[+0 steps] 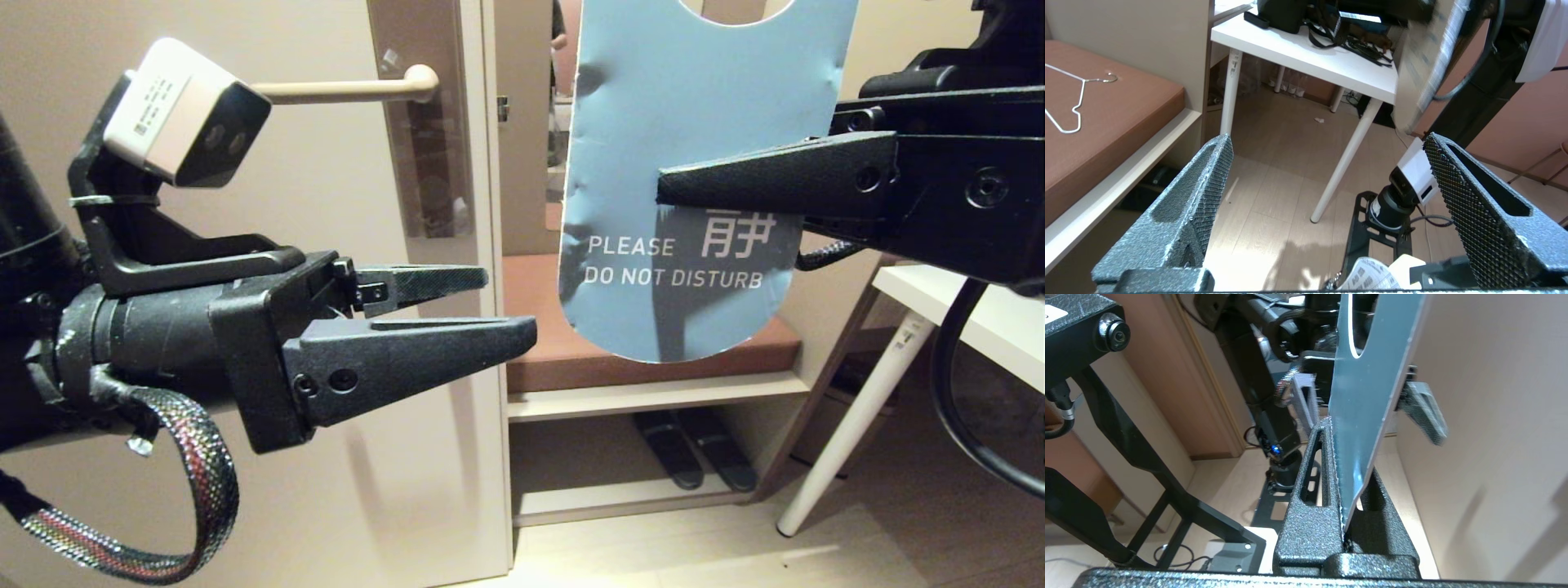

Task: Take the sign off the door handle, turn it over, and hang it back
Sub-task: Hand it to the other hand

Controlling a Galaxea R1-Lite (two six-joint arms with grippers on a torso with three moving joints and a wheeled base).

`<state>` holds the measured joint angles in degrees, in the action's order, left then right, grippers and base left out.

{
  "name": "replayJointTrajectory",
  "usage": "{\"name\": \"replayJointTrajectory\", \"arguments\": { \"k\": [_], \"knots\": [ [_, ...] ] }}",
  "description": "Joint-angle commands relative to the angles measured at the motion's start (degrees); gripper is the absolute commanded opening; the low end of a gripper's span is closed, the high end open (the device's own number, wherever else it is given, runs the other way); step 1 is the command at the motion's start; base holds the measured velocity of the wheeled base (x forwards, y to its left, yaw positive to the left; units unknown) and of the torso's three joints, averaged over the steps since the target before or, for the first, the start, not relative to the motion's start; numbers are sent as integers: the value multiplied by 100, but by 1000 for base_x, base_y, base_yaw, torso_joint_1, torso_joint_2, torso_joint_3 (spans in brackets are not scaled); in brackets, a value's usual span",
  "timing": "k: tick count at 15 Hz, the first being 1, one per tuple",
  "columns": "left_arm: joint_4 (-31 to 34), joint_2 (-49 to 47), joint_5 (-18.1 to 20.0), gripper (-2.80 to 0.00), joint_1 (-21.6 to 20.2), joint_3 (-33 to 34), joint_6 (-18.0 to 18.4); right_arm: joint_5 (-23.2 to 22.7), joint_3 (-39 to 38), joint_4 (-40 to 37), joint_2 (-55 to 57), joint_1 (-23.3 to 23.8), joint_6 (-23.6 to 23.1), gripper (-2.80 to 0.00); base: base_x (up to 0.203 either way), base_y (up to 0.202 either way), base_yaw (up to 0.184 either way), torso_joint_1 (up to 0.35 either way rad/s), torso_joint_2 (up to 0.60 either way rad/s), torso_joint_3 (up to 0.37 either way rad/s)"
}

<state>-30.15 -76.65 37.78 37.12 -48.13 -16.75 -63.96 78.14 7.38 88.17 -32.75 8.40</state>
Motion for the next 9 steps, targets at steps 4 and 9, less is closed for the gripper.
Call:
{"name": "replayJointTrajectory", "arguments": {
  "k": [4, 9],
  "knots": [
    [-23, -330, 19, 0, 238, -275, -13, -37, 8, 301, 171, -187, 80, -280, 0, 0, 0, 0, 0, 0],
    [-26, -496, 19, 0, 437, -414, -13, -28, -12, 957, 270, -320, 716, -280, 0, 0, 0, 0, 0, 0]
  ]
}}
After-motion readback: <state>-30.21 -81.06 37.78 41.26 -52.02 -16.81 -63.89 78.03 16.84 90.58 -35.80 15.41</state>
